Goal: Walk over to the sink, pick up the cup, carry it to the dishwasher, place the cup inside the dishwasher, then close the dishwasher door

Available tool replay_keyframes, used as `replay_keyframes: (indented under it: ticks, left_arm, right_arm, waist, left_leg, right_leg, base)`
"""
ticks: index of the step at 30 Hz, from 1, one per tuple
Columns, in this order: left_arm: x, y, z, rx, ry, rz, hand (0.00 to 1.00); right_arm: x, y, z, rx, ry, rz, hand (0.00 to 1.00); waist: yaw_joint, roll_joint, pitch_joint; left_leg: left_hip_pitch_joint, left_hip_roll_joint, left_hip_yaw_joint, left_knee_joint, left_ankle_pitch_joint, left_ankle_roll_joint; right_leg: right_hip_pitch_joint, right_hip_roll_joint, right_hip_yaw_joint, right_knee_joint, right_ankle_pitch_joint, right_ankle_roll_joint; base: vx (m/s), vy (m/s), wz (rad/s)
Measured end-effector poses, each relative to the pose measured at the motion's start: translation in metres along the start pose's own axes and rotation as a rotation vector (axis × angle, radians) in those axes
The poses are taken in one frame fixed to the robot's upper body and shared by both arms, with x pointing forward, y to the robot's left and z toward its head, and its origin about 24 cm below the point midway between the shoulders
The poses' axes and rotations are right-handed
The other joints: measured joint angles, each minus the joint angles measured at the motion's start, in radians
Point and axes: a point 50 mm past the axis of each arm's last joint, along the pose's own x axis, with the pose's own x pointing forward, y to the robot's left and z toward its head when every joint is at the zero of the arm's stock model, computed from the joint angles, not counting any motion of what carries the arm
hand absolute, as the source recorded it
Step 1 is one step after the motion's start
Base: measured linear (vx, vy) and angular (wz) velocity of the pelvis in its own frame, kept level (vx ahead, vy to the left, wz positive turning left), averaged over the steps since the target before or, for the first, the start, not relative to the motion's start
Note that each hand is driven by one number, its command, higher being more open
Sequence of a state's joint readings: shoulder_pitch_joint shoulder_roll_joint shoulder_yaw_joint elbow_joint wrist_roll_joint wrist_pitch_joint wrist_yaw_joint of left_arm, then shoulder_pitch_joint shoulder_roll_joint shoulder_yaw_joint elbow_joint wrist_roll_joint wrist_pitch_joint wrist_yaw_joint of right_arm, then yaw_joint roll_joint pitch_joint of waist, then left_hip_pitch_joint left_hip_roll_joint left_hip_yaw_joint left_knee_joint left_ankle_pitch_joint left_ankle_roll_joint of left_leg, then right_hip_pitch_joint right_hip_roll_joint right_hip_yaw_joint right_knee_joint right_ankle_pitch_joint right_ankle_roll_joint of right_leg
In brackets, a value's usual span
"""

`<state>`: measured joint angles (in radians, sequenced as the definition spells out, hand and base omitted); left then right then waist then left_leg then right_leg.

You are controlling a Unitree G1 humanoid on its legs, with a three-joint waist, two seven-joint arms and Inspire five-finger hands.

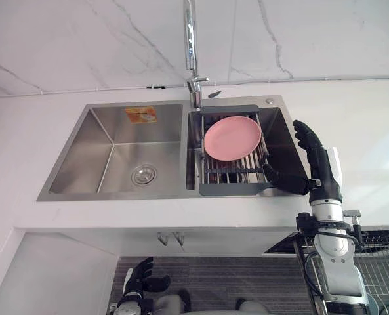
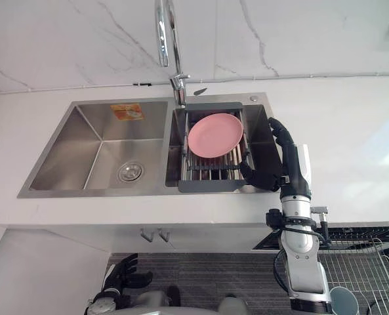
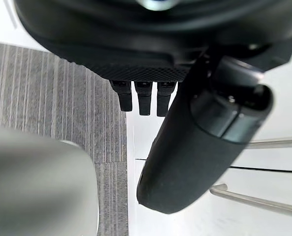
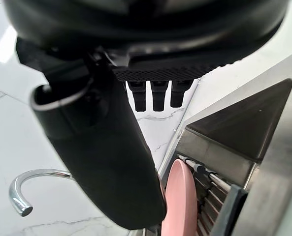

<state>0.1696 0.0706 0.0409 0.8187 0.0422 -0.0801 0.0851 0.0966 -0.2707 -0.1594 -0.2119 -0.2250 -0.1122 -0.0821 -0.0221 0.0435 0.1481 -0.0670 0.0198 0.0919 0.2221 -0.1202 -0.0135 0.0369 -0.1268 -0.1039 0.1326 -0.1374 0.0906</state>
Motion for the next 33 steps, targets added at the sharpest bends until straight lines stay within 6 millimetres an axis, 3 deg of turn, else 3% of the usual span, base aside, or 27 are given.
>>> replay_keyframes:
  ticks: [2, 3, 11, 17, 25, 33]
  left_arm:
    - [0.000, 0.001, -0.001, 0.011, 0.003, -0.001, 0.90]
    - [0.000, 0.006, -0.005, 0.045, 0.016, 0.005, 0.90]
    - [0.000, 0.006, -0.005, 0.044, 0.018, 0.006, 0.90]
    - [-0.001, 0.006, -0.008, 0.018, 0.036, 0.013, 0.90]
    - [-0.003, 0.007, -0.012, -0.019, 0.058, 0.040, 0.90]
    - [-0.003, 0.008, -0.014, -0.018, 0.064, 0.040, 0.90]
  right_arm:
    - [-0.001, -0.002, -0.005, -0.035, 0.016, 0.016, 0.90]
    - [-0.008, 0.000, -0.023, -0.069, 0.093, 0.090, 0.90]
    - [-0.009, 0.002, -0.025, -0.063, 0.106, 0.087, 0.90]
    - [-0.022, 0.010, -0.037, 0.009, 0.221, -0.042, 0.90]
    - [-0.023, -0.007, -0.041, -0.085, 0.247, -0.131, 0.90]
    - [0.003, -0.036, -0.025, -0.263, 0.117, -0.115, 0.90]
  waist:
    - [-0.009, 0.000, 0.000]
    - [-0.022, -0.033, -0.023]
    - [-0.022, -0.032, -0.024]
    - [-0.019, -0.035, -0.028]
    - [-0.011, -0.044, -0.045]
    - [-0.017, -0.044, -0.049]
  left_leg:
    - [0.004, 0.000, 0.005, -0.024, 0.014, 0.000]
    - [0.069, -0.022, -0.016, -0.199, 0.125, 0.005]
    - [0.075, -0.023, -0.018, -0.208, 0.130, 0.004]
    - [0.124, -0.026, -0.035, -0.273, 0.161, 0.006]
    - [0.146, -0.031, -0.043, -0.308, 0.178, 0.006]
    - [0.131, -0.031, -0.049, -0.309, 0.181, 0.008]
  right_leg:
    - [-0.001, 0.002, 0.010, -0.019, 0.017, 0.001]
    - [-0.002, 0.006, 0.027, -0.083, 0.081, 0.001]
    - [0.001, 0.004, 0.021, -0.084, 0.081, 0.001]
    - [0.036, -0.002, -0.002, -0.096, 0.082, 0.004]
    - [0.048, -0.007, -0.010, -0.100, 0.085, 0.010]
    - [0.036, -0.006, -0.016, -0.100, 0.084, 0.011]
  base:
    - [0.02, 0.001, -0.12]
    - [0.01, -0.002, -0.05]
    - [0.00, 0.000, 0.01]
    - [-0.01, -0.007, 0.08]
    - [-0.04, 0.001, 0.04]
    - [0.00, -0.005, 0.01]
